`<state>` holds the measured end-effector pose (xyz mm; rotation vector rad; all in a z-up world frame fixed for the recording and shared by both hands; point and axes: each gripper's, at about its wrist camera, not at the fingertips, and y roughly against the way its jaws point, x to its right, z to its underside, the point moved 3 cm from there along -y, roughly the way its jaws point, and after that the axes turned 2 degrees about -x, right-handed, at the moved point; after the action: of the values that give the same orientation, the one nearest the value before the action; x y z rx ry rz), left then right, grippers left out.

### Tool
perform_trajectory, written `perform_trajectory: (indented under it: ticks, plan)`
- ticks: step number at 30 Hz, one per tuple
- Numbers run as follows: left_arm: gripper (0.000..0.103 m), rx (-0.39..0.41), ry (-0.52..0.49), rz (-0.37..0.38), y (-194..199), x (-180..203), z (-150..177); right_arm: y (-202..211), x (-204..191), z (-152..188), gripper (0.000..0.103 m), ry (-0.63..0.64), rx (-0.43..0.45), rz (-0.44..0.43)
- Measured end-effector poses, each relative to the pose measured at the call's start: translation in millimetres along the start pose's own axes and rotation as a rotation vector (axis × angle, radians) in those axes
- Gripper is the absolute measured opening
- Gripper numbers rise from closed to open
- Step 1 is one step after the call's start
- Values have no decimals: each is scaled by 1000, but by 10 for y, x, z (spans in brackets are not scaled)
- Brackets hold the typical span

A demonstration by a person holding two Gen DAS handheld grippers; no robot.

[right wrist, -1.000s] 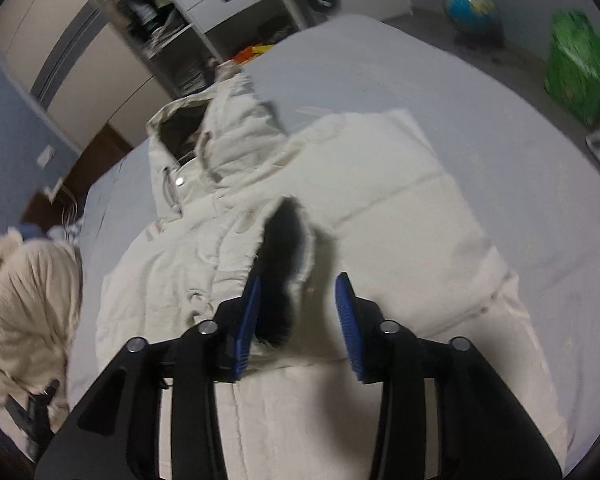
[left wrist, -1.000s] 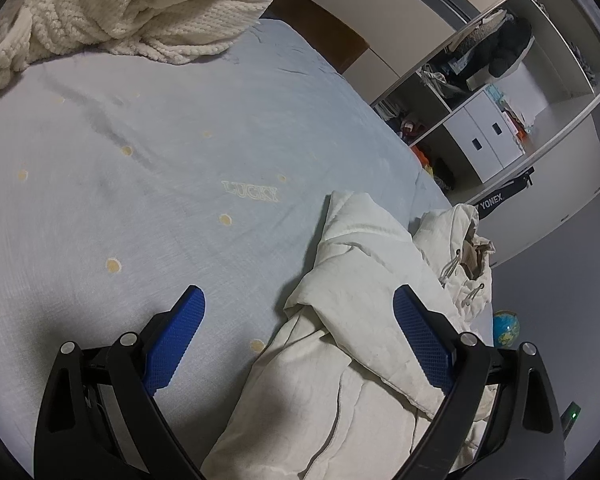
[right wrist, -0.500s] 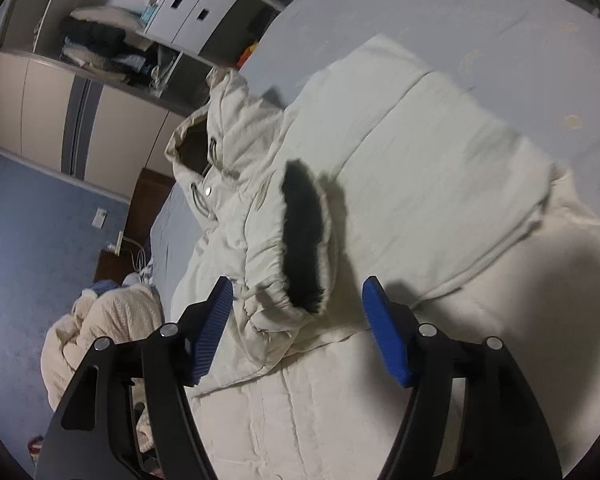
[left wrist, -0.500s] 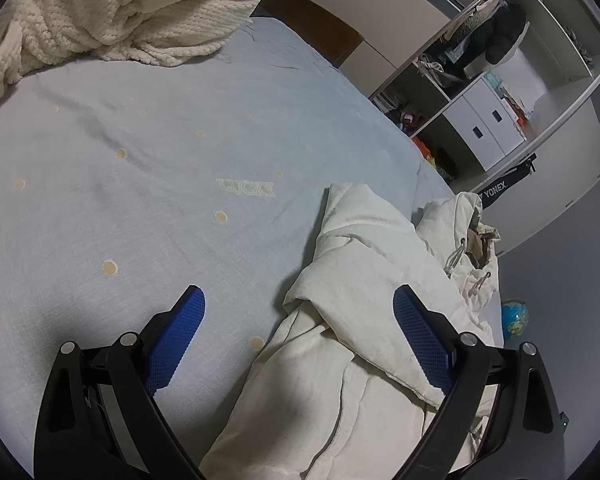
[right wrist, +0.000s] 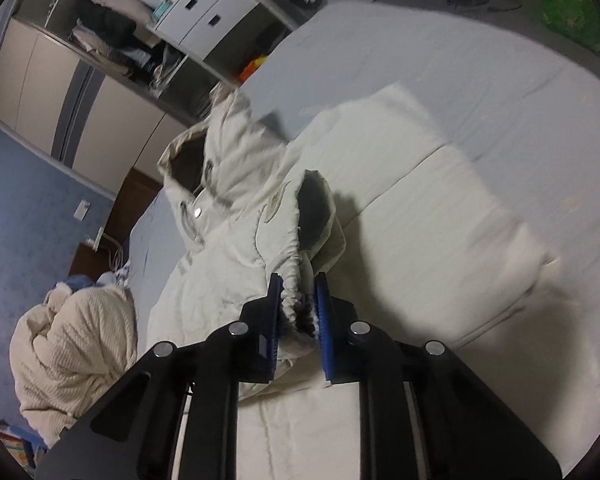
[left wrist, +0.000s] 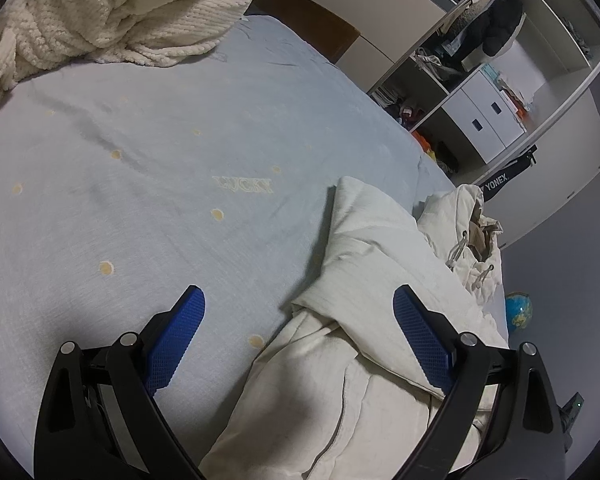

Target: Fold large clothes

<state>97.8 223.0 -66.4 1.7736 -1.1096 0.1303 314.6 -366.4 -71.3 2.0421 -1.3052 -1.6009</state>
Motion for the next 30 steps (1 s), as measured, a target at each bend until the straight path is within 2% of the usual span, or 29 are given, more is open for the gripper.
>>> perform_trajectory:
  ticks: [2, 5, 7, 8, 10, 15, 22, 30]
  plan:
    - [91, -1, -6, -1, -4, 12, 4, -54, 72, 0, 15, -13, -26, 21]
    - [91, -4, -13, -3, -11, 29, 16, -223, 192, 44, 22, -25, -93, 95]
    - [91, -3, -15, -2, -6, 32, 15, -229, 235, 64, 31, -21, -94, 110]
    - [91, -4, -16, -2, -9, 34, 14, -217, 250, 78, 32, -21, -94, 110]
    - [91, -6, -19, -3, -20, 36, 15, -172, 274, 99, 42, -19, -92, 101]
    - [91, -10, -42, -6, -26, 85, 29, 30, 336, 133, 54, 25, -82, 98]
    - [95, -13, -107, 15, 5, 232, 74, 440, 392, 203, 62, 108, -59, 57]
    - [96, -35, -263, 22, -20, 557, 220, 603, 462, 382, 73, 195, -66, 41]
